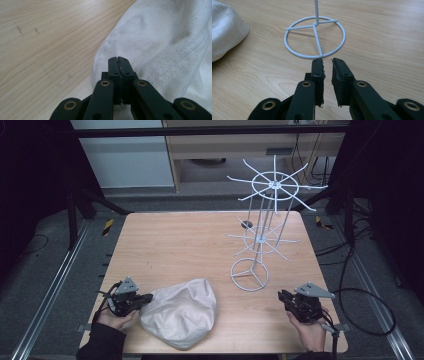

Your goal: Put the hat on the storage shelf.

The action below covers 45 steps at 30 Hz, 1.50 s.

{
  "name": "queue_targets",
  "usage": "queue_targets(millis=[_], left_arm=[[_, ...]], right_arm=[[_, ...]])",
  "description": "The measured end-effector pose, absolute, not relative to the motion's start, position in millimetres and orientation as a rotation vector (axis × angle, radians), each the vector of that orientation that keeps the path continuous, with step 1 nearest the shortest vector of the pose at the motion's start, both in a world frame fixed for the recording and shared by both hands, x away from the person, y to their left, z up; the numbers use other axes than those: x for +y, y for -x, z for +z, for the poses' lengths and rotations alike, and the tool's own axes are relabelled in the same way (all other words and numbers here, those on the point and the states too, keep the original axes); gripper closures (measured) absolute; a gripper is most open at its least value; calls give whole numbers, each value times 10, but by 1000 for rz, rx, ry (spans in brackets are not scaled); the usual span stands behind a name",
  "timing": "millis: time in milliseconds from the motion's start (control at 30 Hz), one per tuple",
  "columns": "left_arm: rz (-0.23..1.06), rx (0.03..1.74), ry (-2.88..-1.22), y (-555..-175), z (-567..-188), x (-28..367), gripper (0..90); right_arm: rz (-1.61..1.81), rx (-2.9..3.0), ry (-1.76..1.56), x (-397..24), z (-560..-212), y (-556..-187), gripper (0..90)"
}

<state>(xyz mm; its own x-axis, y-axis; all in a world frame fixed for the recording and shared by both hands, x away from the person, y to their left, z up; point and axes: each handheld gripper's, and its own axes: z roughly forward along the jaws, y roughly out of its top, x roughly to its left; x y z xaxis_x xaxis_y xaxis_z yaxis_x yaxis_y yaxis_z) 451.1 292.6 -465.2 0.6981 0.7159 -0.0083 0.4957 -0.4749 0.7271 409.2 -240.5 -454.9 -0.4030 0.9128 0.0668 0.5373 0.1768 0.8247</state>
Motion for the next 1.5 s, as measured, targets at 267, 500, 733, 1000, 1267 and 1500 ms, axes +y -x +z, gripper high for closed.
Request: queue_targets(millis=[267, 500, 733, 1000, 1267, 1500], left_arm=[[427, 783, -2119, -4455, -4222, 2904, 555], [395, 647, -2209, -4438, -4059, 2626, 417], [340, 563, -2348, -4519, -4129, 2283, 390], [316, 542, -2486, -4649, -4341, 2061, 469], [285, 572, -2507, -4672, -4384, 2021, 747], [278, 603, -2448, -4635, -4293, 2101, 872]], right_arm=[[1124, 2009, -1365, -2438, -4554, -4094, 777], [1127, 2010, -1364, -2442, -4550, -4094, 764], [1126, 2018, -1364, -2445, -4551, -4101, 751], [1126, 2021, -1369, -2441, -4552, -4104, 744], [1113, 2026, -1364, -2445, -4563, -4111, 741], [1113, 2027, -1368, -2444, -4566, -4108, 741]])
